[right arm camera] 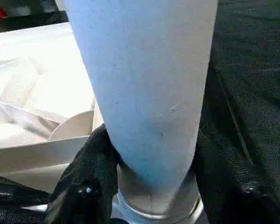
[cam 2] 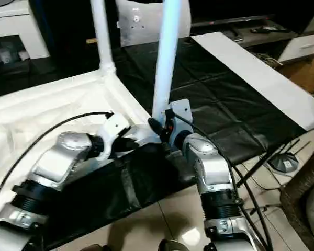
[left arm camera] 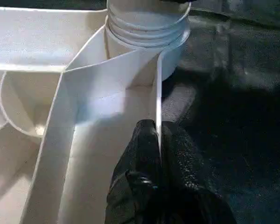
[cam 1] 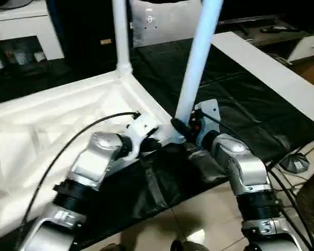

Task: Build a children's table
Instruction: Rotate leg to tighten

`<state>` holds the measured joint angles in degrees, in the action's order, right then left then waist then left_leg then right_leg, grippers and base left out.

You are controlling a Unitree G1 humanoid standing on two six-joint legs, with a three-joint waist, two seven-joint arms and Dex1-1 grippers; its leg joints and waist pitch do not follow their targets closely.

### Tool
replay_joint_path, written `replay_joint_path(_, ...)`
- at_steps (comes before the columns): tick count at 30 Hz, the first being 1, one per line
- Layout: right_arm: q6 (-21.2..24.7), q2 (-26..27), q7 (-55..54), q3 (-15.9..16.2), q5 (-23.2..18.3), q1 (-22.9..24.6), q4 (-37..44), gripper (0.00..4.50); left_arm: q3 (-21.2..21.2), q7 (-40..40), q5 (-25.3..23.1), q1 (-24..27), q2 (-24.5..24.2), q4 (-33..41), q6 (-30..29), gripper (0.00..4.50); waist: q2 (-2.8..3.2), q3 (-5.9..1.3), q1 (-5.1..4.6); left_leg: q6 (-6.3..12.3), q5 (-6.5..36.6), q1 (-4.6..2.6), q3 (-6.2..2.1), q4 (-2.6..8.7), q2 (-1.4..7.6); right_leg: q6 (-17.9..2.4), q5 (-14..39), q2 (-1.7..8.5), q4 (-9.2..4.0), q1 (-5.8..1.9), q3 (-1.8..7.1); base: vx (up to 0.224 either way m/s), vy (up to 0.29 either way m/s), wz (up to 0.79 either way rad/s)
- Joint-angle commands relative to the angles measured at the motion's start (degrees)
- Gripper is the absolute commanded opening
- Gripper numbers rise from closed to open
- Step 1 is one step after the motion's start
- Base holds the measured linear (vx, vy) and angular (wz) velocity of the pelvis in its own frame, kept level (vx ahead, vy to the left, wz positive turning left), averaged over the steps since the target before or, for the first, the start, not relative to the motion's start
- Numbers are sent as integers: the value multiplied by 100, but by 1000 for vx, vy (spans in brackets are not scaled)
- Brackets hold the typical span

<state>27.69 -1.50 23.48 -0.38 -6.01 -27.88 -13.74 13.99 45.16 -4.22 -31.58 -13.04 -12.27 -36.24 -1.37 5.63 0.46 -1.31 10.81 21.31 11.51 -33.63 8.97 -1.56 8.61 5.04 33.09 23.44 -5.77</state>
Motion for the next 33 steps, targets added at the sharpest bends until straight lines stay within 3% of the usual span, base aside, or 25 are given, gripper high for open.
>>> replay_joint_path(1, 81, 341, 327, 416, -280, 113, -80, 271, 58, -201, 51, -267, 192, 269, 154, 0, 23, -425, 55, 275, 895, -63, -229, 396, 446, -1209, 1466, 479, -362, -294, 395, 0, 0, 0)
replay_joint_path(3, 57, 357, 337, 327, -285, 183, 30, 311, 137, -176, -18, -265, 159, 285, 148, 0, 45, -420, 59, 244, 984, -81, -235, 404, 457, -1190, 1571, 472, -378, -288, 393, 0, 0, 0)
replay_joint_path(5, 45, 268, 418, 271, -284, 257, 130, 318, 175, -82, -37, -247, 98, 305, 166, 0, 52, -425, 67, 201, 1053, -85, -242, 411, 458, -1159, 1648, 470, -382, -295, 391, 0, 0, 0)
replay_joint_path(12, -417, -660, 1224, 284, -300, 472, 318, 400, 391, 757, 93, -120, -490, 259, 782, 0, 55, -449, 150, 268, 897, -83, -218, 388, 451, -1216, 1272, 468, -328, -322, 401, 0, 0, 0)
replay_joint_path(17, -934, -1685, 2607, 469, -264, 505, 337, 405, 538, 1663, 196, -59, -1055, 145, 1426, 0, 74, -452, 219, 321, 893, -103, -214, 377, 469, -1296, 1210, 464, -313, -320, 396, 0, 0, 0)
replay_joint_path(20, -1083, -1879, 2992, 517, -273, 484, 273, 405, 593, 1922, 259, -47, -1182, 134, 1585, 0, 72, -446, 270, 275, 1058, -116, -217, 380, 471, -1314, 1398, 484, -328, -317, 396, 0, 0, 0)
replay_joint_path(24, -1365, -2149, 3748, 552, -533, 355, 26, 405, 844, 2529, 327, -60, -1452, 94, 2062, 0, 43, -460, 326, 323, 953, -137, -216, 371, 489, -1390, 1290, 485, -296, -301, 395, 0, 0, 0)
replay_joint_path(27, -1621, -2468, 4645, 803, -665, 240, -258, 405, 1046, 2994, 316, -92, -1622, -6, 2544, 0, 42, -448, 360, 360, 991, -134, -199, 366, 492, -1392, 1317, 478, -301, -302, 393, 0, 0, 0)
replay_joint_path(28, -1667, -2501, 4752, 839, -657, 223, -304, 405, 1058, 3076, 340, -86, -1636, -2, 2592, 0, 44, -437, 412, 352, 1012, -141, -192, 368, 501, -1381, 1415, 488, -308, -297, 395, 0, 0, 0)
replay_joint_path(33, -1576, -2607, 5431, 974, -768, 81, -479, 368, 1149, 3493, 433, -87, -1736, 58, 2726, 0, 16, -451, 447, 296, 1023, -126, -207, 374, 519, -1369, 1535, 502, -289, -319, 388, 0, 0, 0)
